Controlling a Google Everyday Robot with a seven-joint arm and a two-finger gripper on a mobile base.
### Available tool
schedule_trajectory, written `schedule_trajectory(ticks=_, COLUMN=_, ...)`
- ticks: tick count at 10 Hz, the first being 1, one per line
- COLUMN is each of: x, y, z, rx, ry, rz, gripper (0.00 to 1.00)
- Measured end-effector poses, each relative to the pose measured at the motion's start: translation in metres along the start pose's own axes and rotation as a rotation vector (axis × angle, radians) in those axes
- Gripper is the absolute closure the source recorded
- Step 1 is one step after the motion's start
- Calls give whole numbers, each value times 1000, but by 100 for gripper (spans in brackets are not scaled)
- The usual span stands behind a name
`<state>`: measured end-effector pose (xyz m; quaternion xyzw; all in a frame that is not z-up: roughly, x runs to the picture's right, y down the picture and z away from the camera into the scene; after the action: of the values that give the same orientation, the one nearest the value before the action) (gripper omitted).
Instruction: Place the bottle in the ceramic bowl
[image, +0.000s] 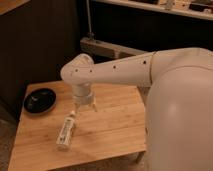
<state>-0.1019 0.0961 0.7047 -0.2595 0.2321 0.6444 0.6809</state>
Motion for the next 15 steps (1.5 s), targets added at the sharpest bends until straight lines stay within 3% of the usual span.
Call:
schedule_trajectory(ticks=6, x=1, y=1, z=1, rx=-4, ry=0, rz=-1, gripper=35)
schedule_trajectory(ticks=10, x=9, y=23, z=25, rx=-122, ry=23, rz=29, gripper=35)
schedule_trajectory(ticks=12, x=17, y=33, z=47, rx=-161, ry=52, rz=44, gripper=35)
schedule_trajectory(ticks=15, x=24, y=47, z=70, rx=-202, ry=59, rz=44, gripper=35)
